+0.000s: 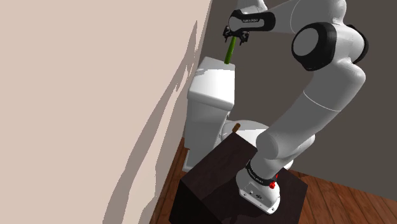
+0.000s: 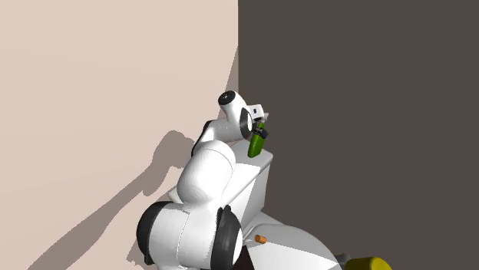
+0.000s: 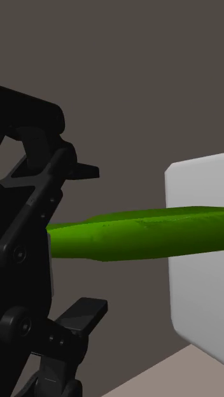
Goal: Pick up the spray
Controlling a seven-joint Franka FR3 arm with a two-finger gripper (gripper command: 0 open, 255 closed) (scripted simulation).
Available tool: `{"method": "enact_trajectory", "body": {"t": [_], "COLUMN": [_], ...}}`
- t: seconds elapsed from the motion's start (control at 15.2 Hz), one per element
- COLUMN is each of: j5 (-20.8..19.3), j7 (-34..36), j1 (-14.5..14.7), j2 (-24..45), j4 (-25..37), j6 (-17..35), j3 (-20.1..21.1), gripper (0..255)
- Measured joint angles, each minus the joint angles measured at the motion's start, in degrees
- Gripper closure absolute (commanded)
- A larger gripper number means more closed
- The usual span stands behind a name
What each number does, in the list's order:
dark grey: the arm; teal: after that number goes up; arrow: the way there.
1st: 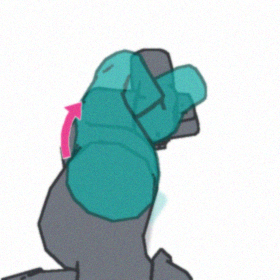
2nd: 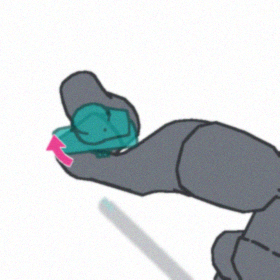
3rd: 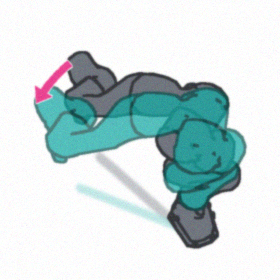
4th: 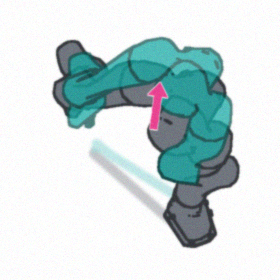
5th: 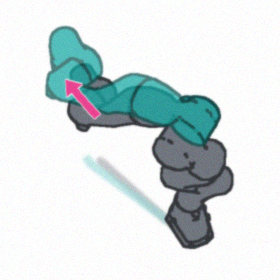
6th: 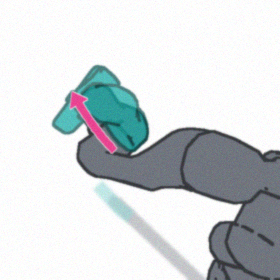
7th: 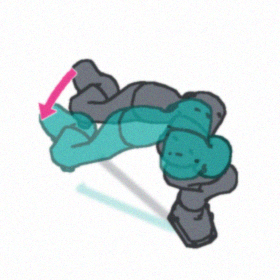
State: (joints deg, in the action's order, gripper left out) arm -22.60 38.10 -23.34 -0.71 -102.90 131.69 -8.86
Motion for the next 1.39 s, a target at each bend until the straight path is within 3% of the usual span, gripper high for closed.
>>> {"method": "enact_trajectory", "body": {"t": [0.2, 0.26, 0.99, 1.39], "j5": [-0.83, -0.9, -0.85, 0.39], "j7": [1.21, 1.31, 1.29, -0.42], "j1": [0.0, -0.01, 0.01, 0.28], "j2": [-0.02, -0.01, -0.02, -0.28], "j4": [-2.19, -2.41, -2.49, 0.76], "j6": [1.98, 2.21, 2.15, -3.64], "j3": [0.02, 0.01, 0.04, 0.35], "gripper": [0, 255, 255, 255]}}
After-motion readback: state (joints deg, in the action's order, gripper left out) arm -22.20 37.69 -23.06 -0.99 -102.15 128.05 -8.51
